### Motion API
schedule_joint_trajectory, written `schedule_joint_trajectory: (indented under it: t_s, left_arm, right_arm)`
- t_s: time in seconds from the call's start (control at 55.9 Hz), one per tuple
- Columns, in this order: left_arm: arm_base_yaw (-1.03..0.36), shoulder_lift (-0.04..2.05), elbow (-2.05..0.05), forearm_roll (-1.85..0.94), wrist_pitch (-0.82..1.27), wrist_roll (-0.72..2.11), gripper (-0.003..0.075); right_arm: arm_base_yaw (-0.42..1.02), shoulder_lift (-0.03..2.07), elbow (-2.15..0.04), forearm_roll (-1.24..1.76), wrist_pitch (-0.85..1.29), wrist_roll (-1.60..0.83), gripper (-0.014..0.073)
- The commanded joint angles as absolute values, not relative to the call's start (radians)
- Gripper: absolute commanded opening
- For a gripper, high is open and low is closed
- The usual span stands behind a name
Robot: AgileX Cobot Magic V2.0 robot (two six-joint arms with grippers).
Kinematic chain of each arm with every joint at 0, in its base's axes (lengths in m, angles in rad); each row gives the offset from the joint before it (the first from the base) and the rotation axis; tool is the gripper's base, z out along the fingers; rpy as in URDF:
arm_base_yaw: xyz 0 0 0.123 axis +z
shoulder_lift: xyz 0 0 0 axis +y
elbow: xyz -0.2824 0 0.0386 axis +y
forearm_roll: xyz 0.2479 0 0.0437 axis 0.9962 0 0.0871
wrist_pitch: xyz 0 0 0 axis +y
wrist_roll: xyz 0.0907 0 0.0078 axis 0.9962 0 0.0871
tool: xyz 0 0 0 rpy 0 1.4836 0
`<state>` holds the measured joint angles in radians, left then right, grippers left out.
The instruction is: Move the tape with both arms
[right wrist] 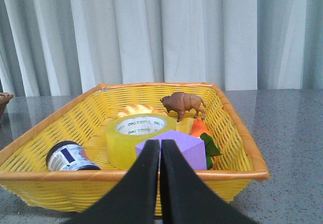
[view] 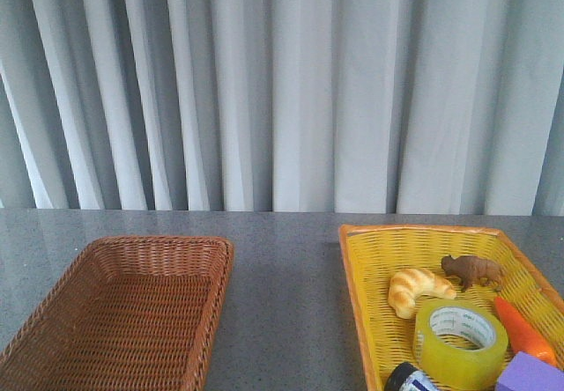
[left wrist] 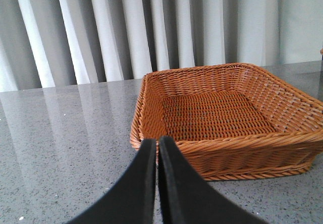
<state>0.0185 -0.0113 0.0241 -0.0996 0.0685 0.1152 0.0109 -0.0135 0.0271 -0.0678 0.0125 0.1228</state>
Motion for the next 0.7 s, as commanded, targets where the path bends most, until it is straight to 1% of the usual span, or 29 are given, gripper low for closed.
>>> schedule_joint_trajectory:
  t_s: [0.0,0.089,0.25,0.394,0.519,0.608,0.68]
  left_arm:
    - [0.019,-0.027,0.012,-0.11,-0.016,0.108,-0.0006]
    - [0.019,-0.027,0.011,-0.111,-0.025,0.108,-0.0006]
    - [0.019,-0.027,0.01,-0.196,-0.086,0.032,-0.0006]
    - [0.019,-0.027,0.01,-0.281,-0.156,-0.007,-0.0006]
    - [0.019,-0.027,0.01,-0.329,-0.205,-0.013,-0.0006]
    - [0.019,-0.027,0.006,-0.375,-0.266,-0.077,-0.0006]
    - [0.018,-0.027,0.006,-0.373,-0.312,-0.153,-0.0006]
  right_arm:
    - [0.005,-0.02,0.03,-0.069,-0.058,0.121,-0.0004]
    - [0.005,-0.02,0.03,-0.063,-0.058,0.132,-0.0004]
    - [0.005,-0.02,0.03,0.049,-0.076,0.247,-0.0004]
    - [0.005,-0.02,0.03,0.078,-0.088,0.252,-0.0004]
    - [0.005,-0.02,0.029,0.08,-0.153,0.249,-0.0004]
    - [0.005,-0.02,0.028,0.091,-0.222,0.252,-0.0004]
    - [0.005,-0.02,0.011,0.13,-0.222,0.259,-0.0004]
